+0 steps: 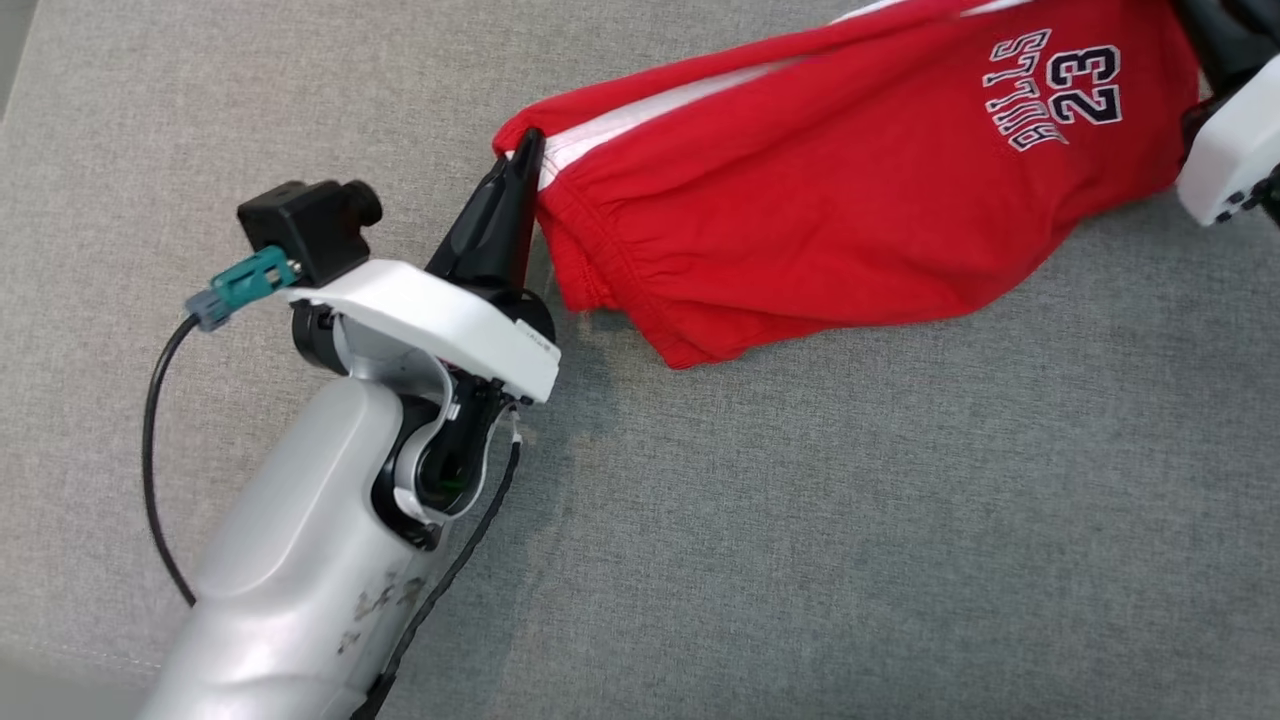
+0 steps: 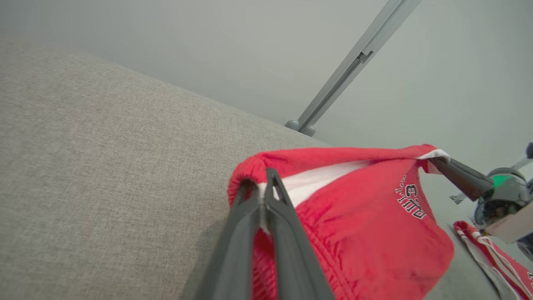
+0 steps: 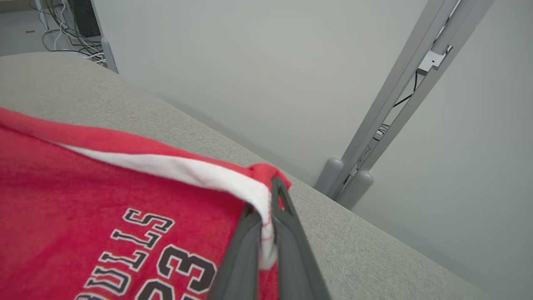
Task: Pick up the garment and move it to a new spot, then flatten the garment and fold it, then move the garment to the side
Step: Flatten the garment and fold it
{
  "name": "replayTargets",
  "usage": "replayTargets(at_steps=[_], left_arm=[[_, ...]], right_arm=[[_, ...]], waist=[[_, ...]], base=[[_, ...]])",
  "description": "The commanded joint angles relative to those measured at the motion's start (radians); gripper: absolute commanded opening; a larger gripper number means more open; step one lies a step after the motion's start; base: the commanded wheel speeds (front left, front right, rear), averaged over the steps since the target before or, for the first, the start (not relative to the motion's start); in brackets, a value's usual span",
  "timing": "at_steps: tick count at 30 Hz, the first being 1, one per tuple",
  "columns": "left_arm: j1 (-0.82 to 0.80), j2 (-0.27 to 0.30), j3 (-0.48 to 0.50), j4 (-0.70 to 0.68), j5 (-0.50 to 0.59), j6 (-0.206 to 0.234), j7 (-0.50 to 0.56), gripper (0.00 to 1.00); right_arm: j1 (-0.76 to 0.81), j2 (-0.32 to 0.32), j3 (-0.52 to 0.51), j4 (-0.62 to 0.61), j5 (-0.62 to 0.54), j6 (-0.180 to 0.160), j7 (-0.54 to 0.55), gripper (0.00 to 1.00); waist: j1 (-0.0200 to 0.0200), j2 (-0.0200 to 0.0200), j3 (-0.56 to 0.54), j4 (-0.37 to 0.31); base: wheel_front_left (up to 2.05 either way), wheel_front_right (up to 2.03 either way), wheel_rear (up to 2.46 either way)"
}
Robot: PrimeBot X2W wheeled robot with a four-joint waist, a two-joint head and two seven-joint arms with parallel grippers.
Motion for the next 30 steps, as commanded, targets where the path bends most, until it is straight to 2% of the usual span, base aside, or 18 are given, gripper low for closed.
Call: replayTargets(at_steps=[1, 10, 11, 12, 13, 14, 15, 20, 23, 26, 30], left_arm=[[-0.031, -0.005, -0.003, 0.027, 0.008, -0.01, -0.005, 0.0], [-0.138, -0.045, -0.036, 0.208, 0.022, -0.042, 0.008, 0.0], [-0.147, -0.048, -0.038, 0.225, 0.023, -0.045, 0.008, 0.03], [-0.154, -0.052, -0.038, 0.241, 0.019, -0.049, 0.011, 0.22], [-0.161, -0.053, -0.041, 0.255, 0.018, -0.051, 0.016, 0.4], [-0.167, -0.051, -0.046, 0.264, 0.026, -0.057, 0.016, 0.93], [-0.17, -0.049, -0.051, 0.272, 0.03, -0.059, 0.016, 1.0], [-0.158, -0.016, -0.082, 0.274, 0.077, -0.063, -0.004, 1.0], [-0.123, 0.014, -0.101, 0.245, 0.12, -0.047, -0.036, 1.0], [-0.084, 0.055, -0.118, 0.18, 0.171, -0.02, -0.077, 1.0], [0.0, 0.113, -0.142, 0.021, 0.258, 0.055, -0.129, 1.0]], right_arm=[[-0.021, 0.0, 0.012, 0.026, 0.008, 0.0, -0.006, 0.0], [-0.112, 0.039, 0.114, 0.18, 0.038, 0.0, -0.011, 0.0], [-0.119, 0.046, 0.121, 0.197, 0.042, 0.0, -0.015, 0.0], [-0.13, 0.052, 0.13, 0.208, 0.036, 0.0, -0.023, 0.01], [-0.14, 0.058, 0.135, 0.225, 0.029, 0.0, -0.032, 0.47], [-0.139, 0.068, 0.144, 0.237, 0.036, 0.0, -0.027, 1.0], [-0.139, 0.078, 0.152, 0.247, 0.047, 0.0, -0.024, 1.0], [-0.144, 0.085, 0.189, 0.243, 0.072, 0.0, -0.015, 1.0], [-0.137, 0.067, 0.207, 0.212, 0.104, 0.0, 0.001, 1.0], [-0.115, 0.047, 0.205, 0.181, 0.144, 0.0, 0.046, 1.0], [-0.093, 0.035, 0.151, 0.196, 0.206, 0.0, 0.185, 1.0]], waist=[[0.0, 0.0, 0.0, 0.002], [0.0, 0.0, 0.006, 0.012], [0.0, 0.0, 0.007, 0.012], [0.0, 0.0, 0.007, 0.01], [0.0, 0.0, 0.008, 0.008], [0.0, 0.0, 0.007, 0.005], [0.0, 0.0, 0.005, 0.002], [0.0, 0.0, -0.02, -0.02], [0.0, 0.0, -0.051, -0.043], [0.0, 0.0, -0.082, -0.065], [0.0, 0.0, -0.095, -0.066]], base=[[0.0, 0.0, 0.0], [0.0, 0.0, 0.0], [0.0, 0.0, 0.0], [0.0, 0.0, 0.0], [0.0, 0.0, 0.0], [0.0, 0.0, 0.0], [0.0, 0.0, 0.0], [0.0, 0.0, 0.0], [0.0, 0.0, 0.0], [0.0, 0.0, 0.0], [0.0, 0.0, 0.0]])
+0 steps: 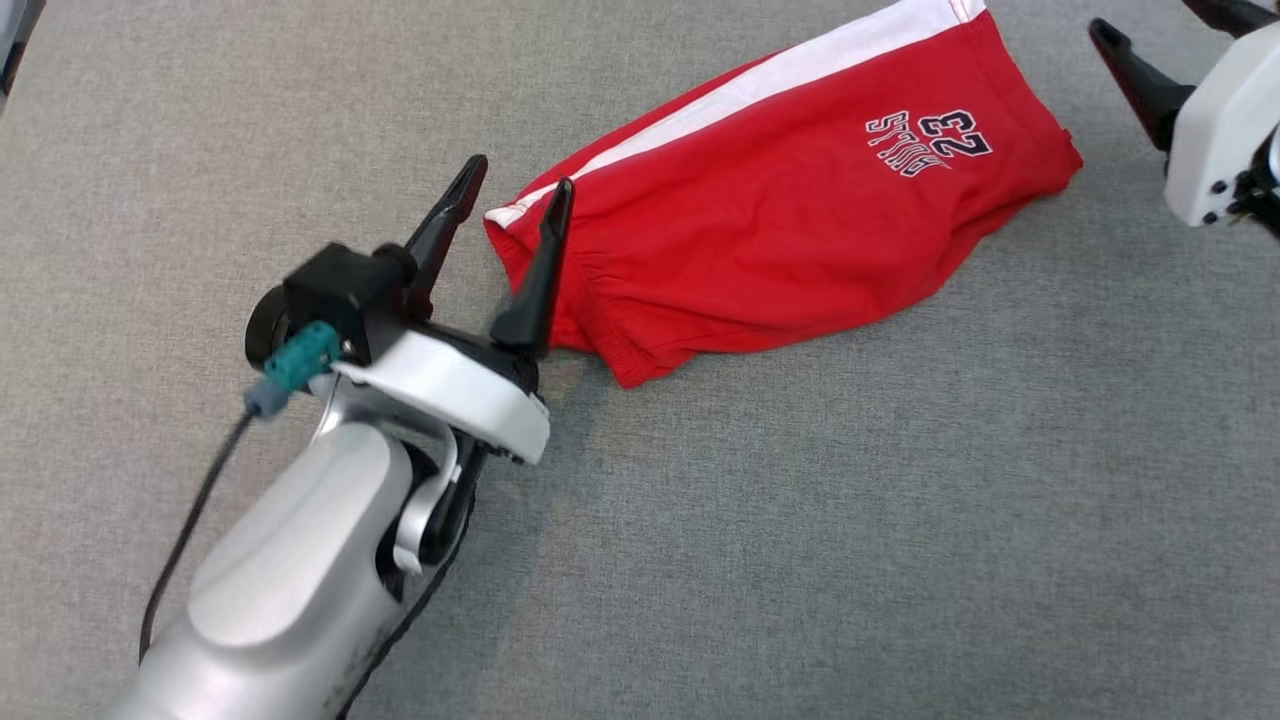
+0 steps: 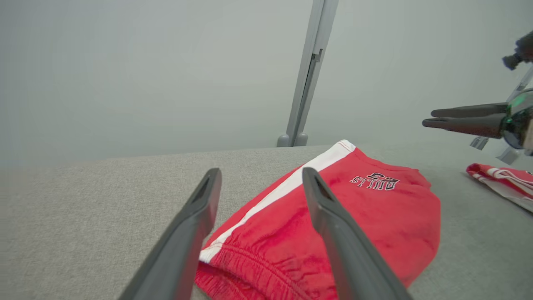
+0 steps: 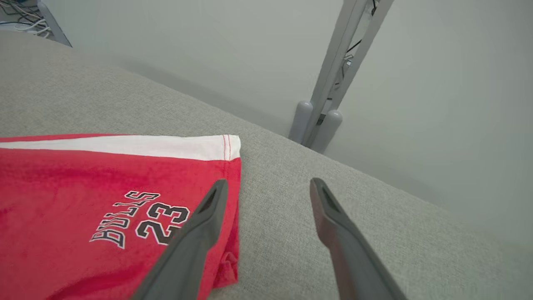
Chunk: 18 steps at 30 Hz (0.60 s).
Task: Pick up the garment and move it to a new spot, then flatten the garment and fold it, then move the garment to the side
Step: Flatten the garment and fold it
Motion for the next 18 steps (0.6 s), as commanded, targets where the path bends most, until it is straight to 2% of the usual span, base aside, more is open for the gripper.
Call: replayTargets(at_steps=[1, 5, 8, 12, 17, 18], left_arm=[[0.013, 0.014, -0.002, -0.011, 0.018, 0.012, -0.006, 1.0], [0.064, 0.024, -0.016, -0.102, 0.086, 0.064, -0.037, 1.0], [0.1, 0.013, -0.025, -0.118, 0.119, 0.075, -0.051, 1.0], [0.142, -0.021, -0.019, -0.105, 0.132, 0.064, -0.058, 1.0], [0.196, -0.065, 0.026, -0.104, 0.155, 0.039, -0.059, 1.0], [0.205, -0.073, 0.035, -0.102, 0.16, 0.031, -0.059, 1.0]], right_arm=[[0.009, 0.004, -0.015, 0.014, 0.006, 0.0, 0.012, 1.0], [-0.001, 0.054, -0.091, 0.107, 0.001, 0.0, 0.092, 1.0], [-0.013, 0.09, -0.128, 0.176, -0.018, 0.0, 0.14, 1.0], [-0.034, 0.123, -0.153, 0.268, -0.079, 0.0, 0.171, 1.0], [-0.032, 0.176, -0.164, 0.365, -0.135, 0.0, 0.224, 1.0], [-0.03, 0.186, -0.167, 0.374, -0.136, 0.001, 0.233, 0.7]], waist=[[0.0, 0.0, 0.007, 0.01], [0.0, 0.0, 0.043, 0.056], [0.0, 0.0, 0.06, 0.095], [0.0, 0.0, 0.068, 0.141], [0.0, 0.0, 0.059, 0.167], [0.0, 0.0, 0.057, 0.168]], base=[[0.0, 0.0, 0.0], [0.0, 0.0, 0.0], [0.0, 0.0, 0.0], [0.0, 0.0, 0.0], [0.0, 0.0, 0.0], [0.0, 0.0, 0.0]])
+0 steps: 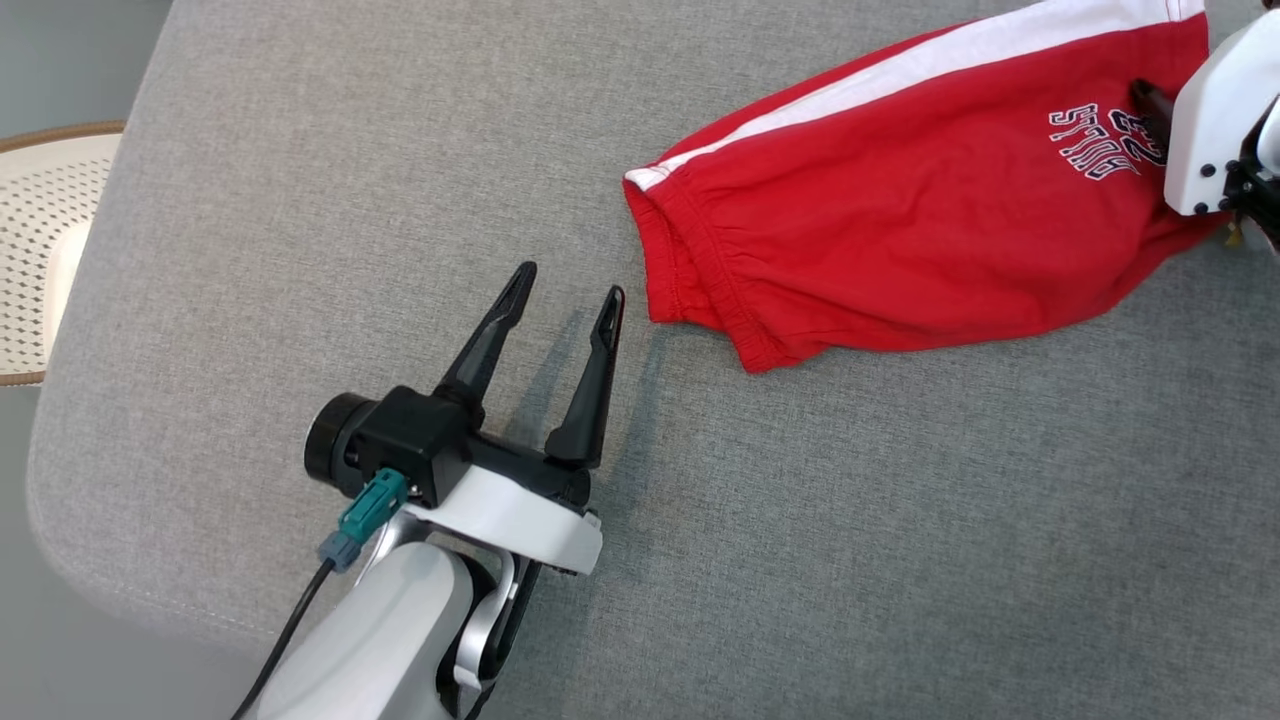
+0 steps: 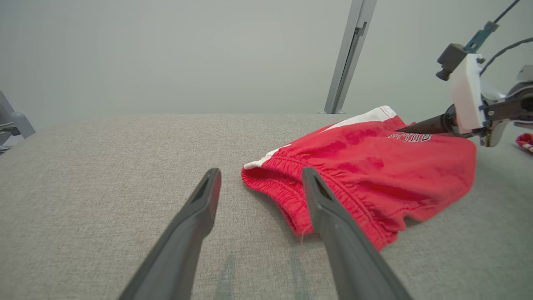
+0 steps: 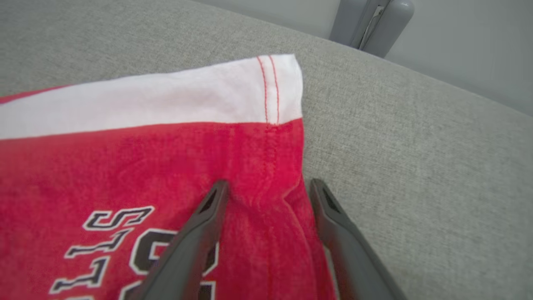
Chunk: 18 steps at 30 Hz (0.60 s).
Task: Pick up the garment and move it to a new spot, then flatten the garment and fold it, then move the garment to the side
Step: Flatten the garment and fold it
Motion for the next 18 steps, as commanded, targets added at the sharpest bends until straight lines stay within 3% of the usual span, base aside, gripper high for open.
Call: replayTargets(at_steps=[1, 7, 13, 18], left_arm=[[0.022, -0.01, 0.024, 0.002, 0.017, -0.015, -0.004, 1.0], [0.09, -0.014, 0.106, 0.014, 0.049, -0.043, -0.004, 1.0], [0.22, 0.014, 0.217, 0.03, 0.059, -0.059, -0.004, 1.0], [0.309, 0.03, 0.276, 0.029, 0.064, -0.066, -0.004, 1.0]], right_arm=[[0.026, 0.025, 0.0, 0.02, 0.0, 0.002, 0.021, 0.0], [0.038, 0.076, -0.057, -0.026, 0.03, 0.0, -0.1, 0.0], [0.213, 0.135, -0.083, -0.113, 0.098, 0.0, -0.228, 0.0], [0.35, 0.125, -0.103, -0.156, 0.146, 0.0, -0.268, 0.0]], waist=[[0.0, 0.0, -0.007, 0.002], [0.0, 0.0, -0.046, -0.074], [0.0, 0.0, -0.168, -0.219], [0.0, 0.0, -0.246, -0.3]], base=[[0.0, 0.0, 0.0], [0.0, 0.0, 0.0], [0.0, 0.0, 0.0], [0.0, 0.0, 0.0]])
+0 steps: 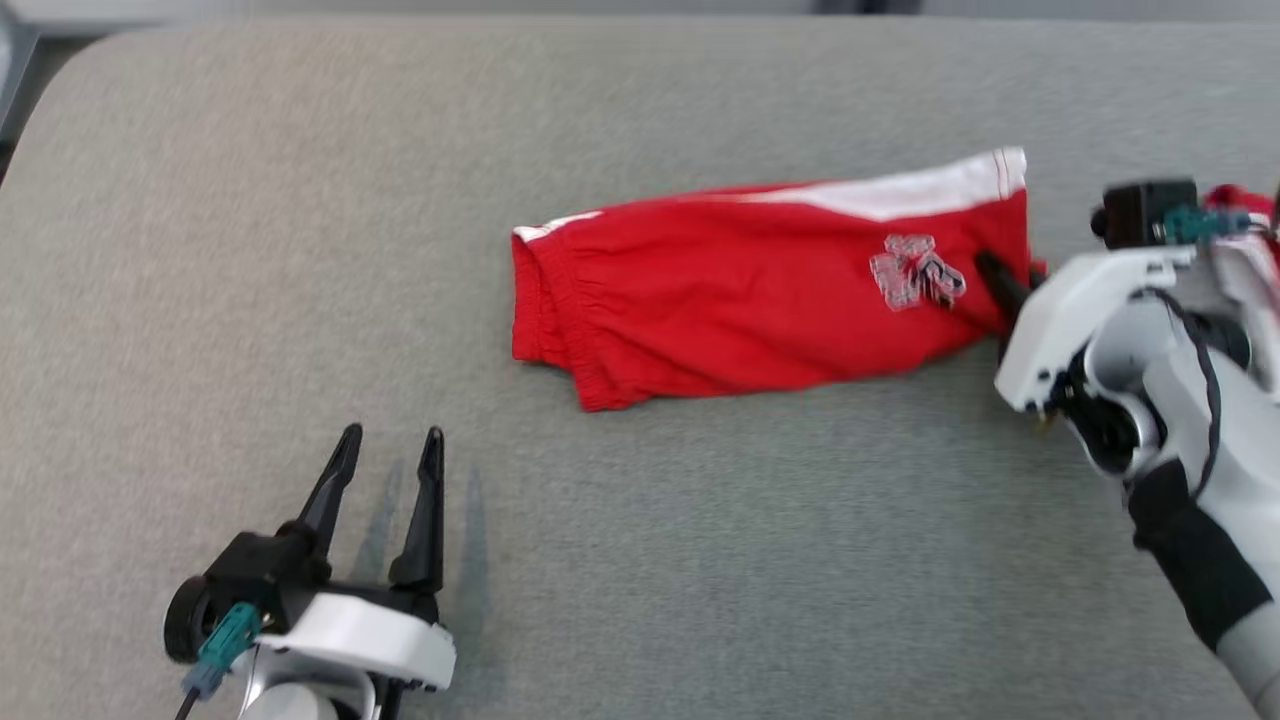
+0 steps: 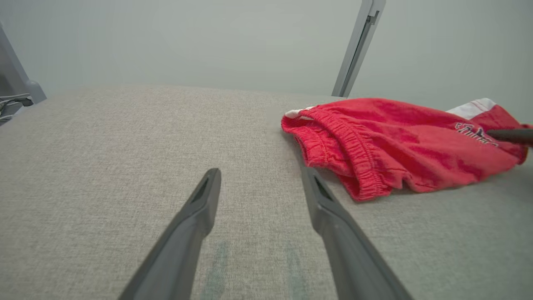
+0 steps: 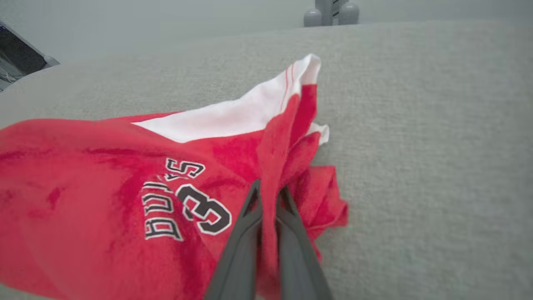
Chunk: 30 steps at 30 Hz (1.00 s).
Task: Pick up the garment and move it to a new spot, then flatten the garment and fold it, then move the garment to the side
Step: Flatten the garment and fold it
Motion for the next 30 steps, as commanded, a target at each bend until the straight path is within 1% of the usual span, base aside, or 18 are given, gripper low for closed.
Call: replayTargets(at_steps=[1, 5, 7, 10, 13, 16, 19, 23, 27, 29, 30], left_arm=[[0.021, 0.005, 0.012, -0.005, 0.007, -0.005, -0.004, 1.0], [0.08, 0.014, 0.048, -0.023, 0.014, -0.008, -0.004, 1.0], [0.105, 0.014, 0.061, -0.042, 0.018, -0.01, -0.004, 1.0], [0.137, 0.012, 0.074, -0.057, 0.024, -0.017, -0.004, 1.0], [0.161, 0.003, 0.077, -0.062, 0.032, -0.026, -0.004, 1.0], [0.182, -0.01, 0.084, -0.063, 0.038, -0.033, -0.003, 1.0], [0.196, -0.025, 0.087, -0.064, 0.045, -0.042, -0.003, 1.0], [0.2, -0.046, 0.084, -0.058, 0.055, -0.055, -0.003, 1.0], [0.192, -0.063, 0.087, -0.049, 0.064, -0.069, -0.003, 1.0], [0.187, -0.071, 0.088, -0.041, 0.066, -0.073, -0.003, 1.0], [0.184, -0.074, 0.087, -0.035, 0.069, -0.078, -0.003, 1.0]], right_arm=[[0.039, -0.011, -0.011, -0.008, 0.018, 0.0, -0.011, 0.0], [0.133, -0.034, -0.067, -0.045, 0.077, 0.0, -0.038, 0.0], [0.171, -0.04, -0.101, -0.066, 0.109, 0.0, -0.041, 0.0], [0.217, -0.056, -0.132, -0.072, 0.126, 0.0, -0.031, 0.0], [0.231, -0.077, -0.16, -0.056, 0.103, 0.0, -0.05, 0.0], [0.214, -0.096, -0.182, -0.046, 0.063, 0.0, -0.077, 0.0], [0.185, -0.092, -0.195, -0.059, 0.015, 0.0, -0.093, 0.0], [0.154, -0.023, -0.168, -0.119, -0.058, 0.0, -0.069, 0.0], [0.145, 0.089, -0.13, -0.194, -0.117, 0.0, -0.024, 0.0], [0.145, 0.146, -0.12, -0.207, -0.147, 0.0, 0.0, 0.0], [0.141, 0.161, -0.119, -0.203, -0.169, 0.0, 0.007, 0.0]], waist=[[0.0, 0.0, -0.103, -0.098], [0.0, 0.0, -0.148, -0.126], [0.0, 0.0, -0.157, -0.127], [0.0, 0.0, -0.163, -0.12], [0.0, 0.0, -0.167, -0.104], [0.0, 0.0, -0.168, -0.086], [0.0, 0.0, -0.171, -0.071], [0.0, 0.0, -0.168, -0.048], [0.0, 0.0, -0.16, -0.029], [0.0, 0.0, -0.153, -0.021], [0.0, 0.0, -0.151, -0.016]], base=[[0.0, 0.0, 0.0], [0.0, 0.0, 0.0], [0.0, 0.0, 0.0], [0.0, 0.0, 0.0], [0.0, 0.0, 0.0], [0.0, 0.0, 0.0], [0.0, 0.0, 0.0], [0.0, 0.0, 0.0], [0.0, 0.0, 0.0], [0.0, 0.0, 0.0], [0.0, 0.0, 0.0]])
